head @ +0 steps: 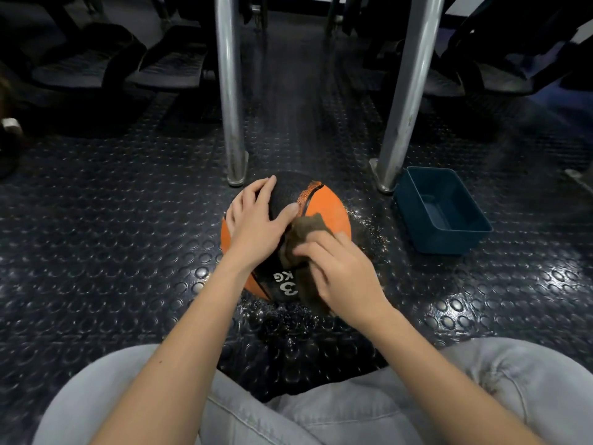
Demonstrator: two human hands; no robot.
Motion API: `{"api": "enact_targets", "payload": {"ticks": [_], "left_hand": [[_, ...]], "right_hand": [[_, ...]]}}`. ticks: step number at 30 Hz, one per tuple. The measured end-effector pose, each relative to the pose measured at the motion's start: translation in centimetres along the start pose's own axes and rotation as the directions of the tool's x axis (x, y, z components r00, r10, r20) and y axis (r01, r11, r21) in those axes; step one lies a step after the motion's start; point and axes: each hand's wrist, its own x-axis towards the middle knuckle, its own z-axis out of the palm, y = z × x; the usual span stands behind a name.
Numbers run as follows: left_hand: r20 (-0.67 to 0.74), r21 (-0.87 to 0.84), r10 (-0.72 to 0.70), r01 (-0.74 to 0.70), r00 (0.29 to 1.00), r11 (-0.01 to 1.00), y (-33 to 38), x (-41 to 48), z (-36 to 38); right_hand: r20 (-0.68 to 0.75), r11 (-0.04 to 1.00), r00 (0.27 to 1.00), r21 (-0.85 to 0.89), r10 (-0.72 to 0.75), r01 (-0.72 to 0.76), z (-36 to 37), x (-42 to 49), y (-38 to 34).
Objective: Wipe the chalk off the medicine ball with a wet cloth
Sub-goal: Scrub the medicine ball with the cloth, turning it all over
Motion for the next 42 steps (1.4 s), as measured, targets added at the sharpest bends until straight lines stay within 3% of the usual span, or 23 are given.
{"api": "enact_targets", "payload": {"ticks": [3, 5, 7, 8, 10, 13, 16, 19, 20, 24, 26, 27, 29, 30, 31, 32, 34, 37, 39, 42], "left_hand": [[0.005, 0.019, 0.013, -0.013, 1.0, 1.0, 0.3, 0.2, 0.1], [0.01, 0.034, 0.015, -0.016, 1.0, 0.999, 0.4, 0.1, 0.2], [0.011, 0.043, 0.023, -0.024, 1.0, 0.999, 0.2, 0.0, 0.3], [0.006, 0.041, 0.029, -0.029, 1.0, 0.999, 0.1, -0.1, 0.3], [-0.013, 0.033, 0.035, -0.035, 0.999, 0.999, -0.3, -0.2, 0.3], [-0.023, 0.041, 0.05, -0.049, 0.999, 0.998, -0.2, -0.2, 0.5], [-0.03, 0.056, 0.061, -0.059, 0.998, 0.997, 0.1, 0.0, 0.8], [-0.034, 0.084, 0.1, -0.097, 0.994, 0.992, 0.3, -0.4, 1.1], [-0.033, 0.085, 0.114, -0.111, 0.993, 0.99, 0.2, -0.6, 1.1], [-0.06, 0.07, 0.183, -0.178, 0.981, 0.981, -0.2, -1.3, 1.4], [-0.097, 0.07, 0.227, -0.221, 0.969, 0.973, 0.0, -1.4, 1.5], [-0.106, 0.072, 0.245, -0.238, 0.964, 0.969, 0.1, -1.4, 1.6], [-0.113, 0.081, 0.269, -0.261, 0.956, 0.962, 0.1, -1.4, 1.8], [-0.115, 0.081, 0.283, -0.274, 0.952, 0.958, 0.0, -1.5, 1.9], [-0.12, 0.076, 0.292, -0.284, 0.949, 0.956, -0.1, -1.5, 1.9], [-0.132, 0.067, 0.294, -0.288, 0.947, 0.955, -0.2, -1.5, 1.8], [-0.164, 0.051, 0.289, -0.285, 0.943, 0.957, -0.4, -1.4, 1.6], [-0.155, 0.069, 0.285, -0.277, 0.946, 0.958, -0.5, -1.1, 1.5], [-0.136, 0.066, 0.283, -0.276, 0.949, 0.959, -0.3, -0.6, 1.3], [-0.127, 0.064, 0.298, -0.292, 0.946, 0.954, -0.3, -0.2, 1.4]], "right_hand": [[-0.002, 0.987, 0.987, 0.013, 0.162, -0.162, -0.1, -0.7, 2.7], [-0.006, 0.908, 0.908, -0.018, 0.418, -0.418, -0.8, -0.7, 4.7], [-0.042, 0.825, 0.824, -0.006, 0.564, -0.565, -1.6, -0.2, 6.0], [-0.072, 0.835, 0.832, 0.034, 0.55, -0.549, -1.9, 0.2, 5.7], [-0.102, 0.92, 0.916, 0.105, 0.388, -0.378, -1.8, 0.9, 3.8], [-0.05, 0.972, 0.98, 0.143, 0.193, -0.185, -0.4, 0.5, 1.9], [-0.059, 0.911, 0.92, 0.178, 0.389, -0.373, 0.0, 0.4, 5.4], [-0.028, 0.757, 0.757, 0.069, 0.653, -0.65, -1.2, 0.2, 7.9], [-0.062, 0.769, 0.767, 0.096, 0.638, -0.632, -1.6, 0.5, 7.4], [-0.114, 0.935, 0.939, 0.189, 0.325, -0.301, -2.3, 2.2, 3.0], [-0.098, 0.927, 0.937, 0.216, 0.334, -0.308, -1.3, 1.4, 3.7], [-0.102, 0.867, 0.889, 0.294, 0.446, -0.401, -0.9, 1.0, 4.8], [-0.051, 0.663, 0.705, 0.395, 0.707, -0.636, -0.7, 0.5, 6.9], [-0.041, 0.596, 0.633, 0.387, 0.773, -0.704, -0.9, 0.4, 7.5], [-0.055, 0.575, 0.605, 0.389, 0.795, -0.72, -1.2, 0.6, 7.6], [-0.099, 0.601, 0.621, 0.408, 0.778, -0.687, -1.7, 1.0, 7.2], [-0.19, 0.719, 0.736, 0.469, 0.65, -0.513, -3.1, 2.2, 5.4], [-0.117, 0.854, 0.909, 0.406, 0.401, -0.324, -3.3, 2.1, 4.0], [0.006, 0.815, 0.89, 0.4, 0.456, -0.421, -2.5, 1.6, 5.4], [0.091, 0.714, 0.742, 0.217, 0.664, -0.666, -2.1, 1.1, 8.2]]}}
